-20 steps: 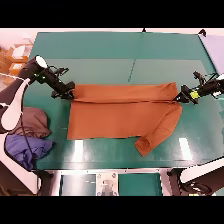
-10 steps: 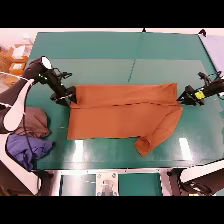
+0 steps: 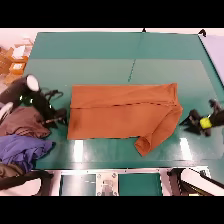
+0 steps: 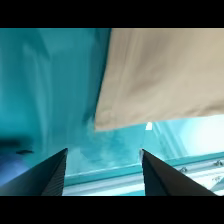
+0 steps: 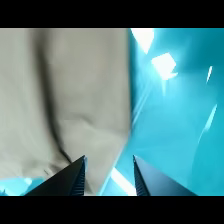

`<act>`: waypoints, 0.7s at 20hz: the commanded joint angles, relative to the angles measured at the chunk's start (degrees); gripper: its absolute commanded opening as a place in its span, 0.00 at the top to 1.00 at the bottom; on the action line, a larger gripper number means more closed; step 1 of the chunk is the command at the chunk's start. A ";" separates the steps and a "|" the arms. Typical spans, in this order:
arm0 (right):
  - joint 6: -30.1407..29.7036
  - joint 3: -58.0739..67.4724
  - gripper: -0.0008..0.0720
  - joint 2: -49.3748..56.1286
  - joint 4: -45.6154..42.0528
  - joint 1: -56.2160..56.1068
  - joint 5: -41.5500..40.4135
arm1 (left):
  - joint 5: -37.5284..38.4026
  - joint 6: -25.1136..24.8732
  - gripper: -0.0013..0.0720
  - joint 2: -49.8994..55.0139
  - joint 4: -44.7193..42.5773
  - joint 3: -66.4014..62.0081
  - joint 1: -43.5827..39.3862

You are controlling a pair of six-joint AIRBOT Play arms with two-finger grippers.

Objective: Fold the shirts.

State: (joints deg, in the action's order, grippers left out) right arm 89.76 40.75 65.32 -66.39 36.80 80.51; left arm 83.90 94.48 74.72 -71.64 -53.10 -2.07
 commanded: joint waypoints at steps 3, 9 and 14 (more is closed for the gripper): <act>1.25 -18.73 0.49 -8.96 0.98 -2.91 -7.87 | -19.69 1.05 0.27 -16.22 13.86 24.57 0.00; 0.17 -23.56 0.46 -8.94 5.81 -5.53 -13.55 | -41.35 2.03 0.27 -16.44 25.18 31.45 -9.07; -2.38 -25.18 0.46 -8.94 12.46 -10.54 -21.18 | -44.39 2.99 0.91 -16.44 25.79 31.45 -9.25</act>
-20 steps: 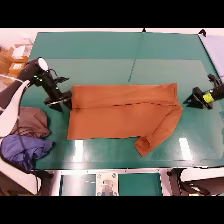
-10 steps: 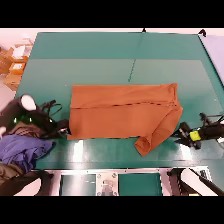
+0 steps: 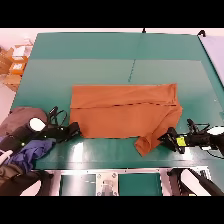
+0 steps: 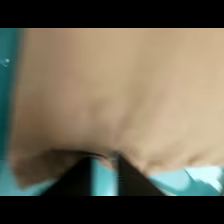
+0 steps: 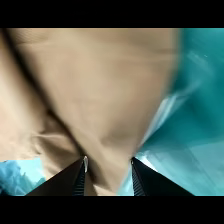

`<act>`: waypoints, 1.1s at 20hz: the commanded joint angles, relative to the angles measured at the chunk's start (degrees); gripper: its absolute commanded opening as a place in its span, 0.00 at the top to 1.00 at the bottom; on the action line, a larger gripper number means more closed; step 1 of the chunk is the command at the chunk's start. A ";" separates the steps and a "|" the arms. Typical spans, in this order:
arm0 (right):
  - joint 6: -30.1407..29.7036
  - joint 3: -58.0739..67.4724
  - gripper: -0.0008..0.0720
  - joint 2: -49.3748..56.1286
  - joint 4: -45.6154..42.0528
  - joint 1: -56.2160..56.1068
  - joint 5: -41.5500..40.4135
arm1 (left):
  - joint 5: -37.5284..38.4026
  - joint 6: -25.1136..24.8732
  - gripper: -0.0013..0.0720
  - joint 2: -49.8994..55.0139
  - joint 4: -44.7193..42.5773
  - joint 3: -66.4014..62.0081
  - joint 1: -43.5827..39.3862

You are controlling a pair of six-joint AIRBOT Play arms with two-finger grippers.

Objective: Fold the shirts.

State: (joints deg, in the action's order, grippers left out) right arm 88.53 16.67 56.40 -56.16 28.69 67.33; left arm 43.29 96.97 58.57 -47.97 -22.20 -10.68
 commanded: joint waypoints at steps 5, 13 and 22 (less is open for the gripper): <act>-3.91 -0.13 0.96 -0.02 1.31 -2.95 -8.44 | -3.78 -0.02 0.94 -0.28 1.86 0.52 -0.63; 10.29 14.25 0.96 -0.04 -21.42 -2.19 7.34 | -3.65 -2.69 0.94 -0.28 1.60 0.52 -0.63; 5.07 13.90 0.46 -0.07 -18.47 4.37 8.81 | -3.23 -2.97 0.94 -0.35 2.10 0.52 -0.63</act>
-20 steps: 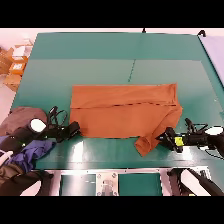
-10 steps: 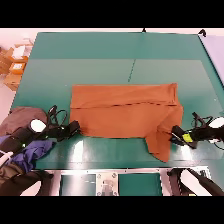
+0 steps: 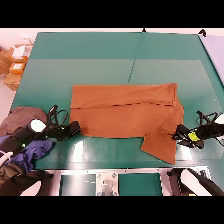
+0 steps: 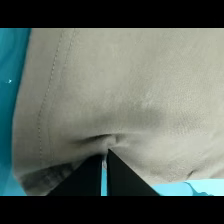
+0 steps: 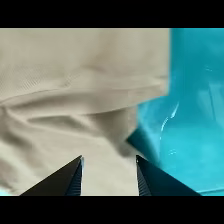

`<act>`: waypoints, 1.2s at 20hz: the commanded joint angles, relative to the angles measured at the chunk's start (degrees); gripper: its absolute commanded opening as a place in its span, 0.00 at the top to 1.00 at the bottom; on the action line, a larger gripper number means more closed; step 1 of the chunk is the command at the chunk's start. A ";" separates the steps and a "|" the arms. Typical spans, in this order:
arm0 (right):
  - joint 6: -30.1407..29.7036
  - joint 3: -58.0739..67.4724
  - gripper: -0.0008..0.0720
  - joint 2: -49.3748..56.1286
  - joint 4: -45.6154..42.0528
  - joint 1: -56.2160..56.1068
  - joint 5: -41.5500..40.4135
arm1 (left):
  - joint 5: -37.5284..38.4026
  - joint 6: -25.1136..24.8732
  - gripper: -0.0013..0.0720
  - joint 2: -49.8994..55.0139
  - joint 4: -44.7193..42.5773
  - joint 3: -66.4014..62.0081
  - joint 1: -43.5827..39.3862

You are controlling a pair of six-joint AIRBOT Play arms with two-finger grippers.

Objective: Fold the shirts.

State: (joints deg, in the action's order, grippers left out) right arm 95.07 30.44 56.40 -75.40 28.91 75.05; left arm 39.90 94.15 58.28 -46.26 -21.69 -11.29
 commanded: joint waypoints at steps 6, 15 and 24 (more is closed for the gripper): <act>-12.63 -3.08 0.46 2.10 11.37 26.73 -0.44 | 0.79 -2.34 0.31 -0.07 0.72 0.02 -0.02; -19.37 -6.51 0.40 13.33 15.45 14.86 -7.17 | 2.60 -2.67 0.31 -0.07 1.88 0.55 -0.02; -20.41 -3.28 0.96 13.38 18.36 14.71 -0.74 | -6.40 -2.71 0.95 -2.58 7.21 4.94 -0.02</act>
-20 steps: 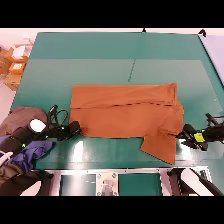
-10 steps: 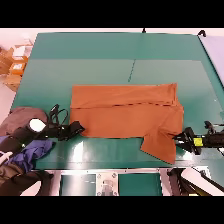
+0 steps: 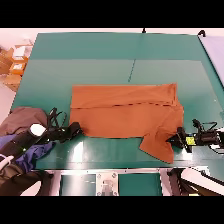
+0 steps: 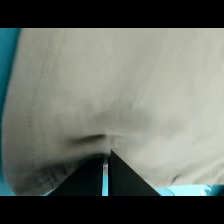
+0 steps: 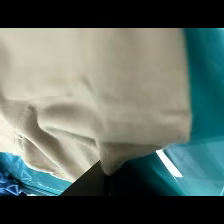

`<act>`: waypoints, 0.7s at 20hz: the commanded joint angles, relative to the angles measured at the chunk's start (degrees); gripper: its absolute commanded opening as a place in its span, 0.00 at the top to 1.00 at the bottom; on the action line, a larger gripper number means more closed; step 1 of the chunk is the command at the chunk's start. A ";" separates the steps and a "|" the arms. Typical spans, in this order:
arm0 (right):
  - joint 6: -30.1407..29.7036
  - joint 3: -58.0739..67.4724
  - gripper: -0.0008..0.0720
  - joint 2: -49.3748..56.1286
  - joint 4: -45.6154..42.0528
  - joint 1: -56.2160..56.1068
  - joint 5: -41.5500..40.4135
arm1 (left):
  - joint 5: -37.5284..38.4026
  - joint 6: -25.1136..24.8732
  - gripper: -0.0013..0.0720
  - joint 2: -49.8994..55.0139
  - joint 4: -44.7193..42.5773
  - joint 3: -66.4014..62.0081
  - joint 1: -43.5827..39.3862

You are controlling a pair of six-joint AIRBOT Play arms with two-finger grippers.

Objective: Fold the shirts.

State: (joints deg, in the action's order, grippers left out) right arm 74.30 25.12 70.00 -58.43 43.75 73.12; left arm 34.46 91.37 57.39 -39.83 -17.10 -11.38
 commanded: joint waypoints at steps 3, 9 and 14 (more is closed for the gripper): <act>5.64 7.74 0.96 -4.26 0.07 -0.13 6.84 | 4.28 3.63 0.95 -8.28 -3.80 -1.99 0.07; 14.19 15.74 0.96 -14.49 -3.52 -2.23 10.64 | 14.38 15.56 0.95 -14.38 -18.49 -11.63 0.07; 14.21 28.61 0.96 -10.69 1.77 -9.62 5.31 | 14.58 15.37 0.95 -7.65 -24.68 -22.95 0.09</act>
State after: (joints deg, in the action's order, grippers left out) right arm 87.70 47.03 57.67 -59.83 37.69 81.36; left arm 47.99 105.80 46.59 -59.61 -34.28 -11.35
